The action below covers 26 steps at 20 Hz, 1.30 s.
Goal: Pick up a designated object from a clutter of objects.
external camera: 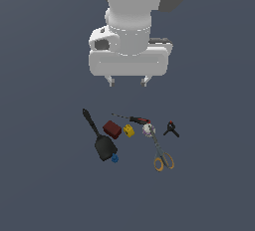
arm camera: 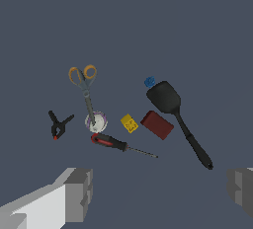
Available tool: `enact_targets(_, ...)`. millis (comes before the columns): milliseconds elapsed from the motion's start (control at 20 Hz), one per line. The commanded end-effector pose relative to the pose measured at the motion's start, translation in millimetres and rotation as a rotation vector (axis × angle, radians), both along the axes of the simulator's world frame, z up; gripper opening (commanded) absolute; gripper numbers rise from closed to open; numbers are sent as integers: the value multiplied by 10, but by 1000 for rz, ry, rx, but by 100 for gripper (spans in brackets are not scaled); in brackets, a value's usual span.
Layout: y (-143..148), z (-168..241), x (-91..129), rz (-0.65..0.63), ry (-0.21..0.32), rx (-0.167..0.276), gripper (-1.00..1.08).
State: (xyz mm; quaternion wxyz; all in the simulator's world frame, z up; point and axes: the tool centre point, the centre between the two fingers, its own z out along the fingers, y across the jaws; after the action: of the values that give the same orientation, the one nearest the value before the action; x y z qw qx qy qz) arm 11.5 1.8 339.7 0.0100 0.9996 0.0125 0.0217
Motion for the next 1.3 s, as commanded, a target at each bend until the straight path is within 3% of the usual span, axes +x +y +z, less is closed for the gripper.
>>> enact_targets(0,0,0,0,0,0,0,100)
enact_targets(450,-307,95,-25,-53,-17,11,100)
enact_targets(750,-303,78,-9,-46,-16,10,100)
enact_targets(1250,-355,-224,265,59,-4,-7,100)
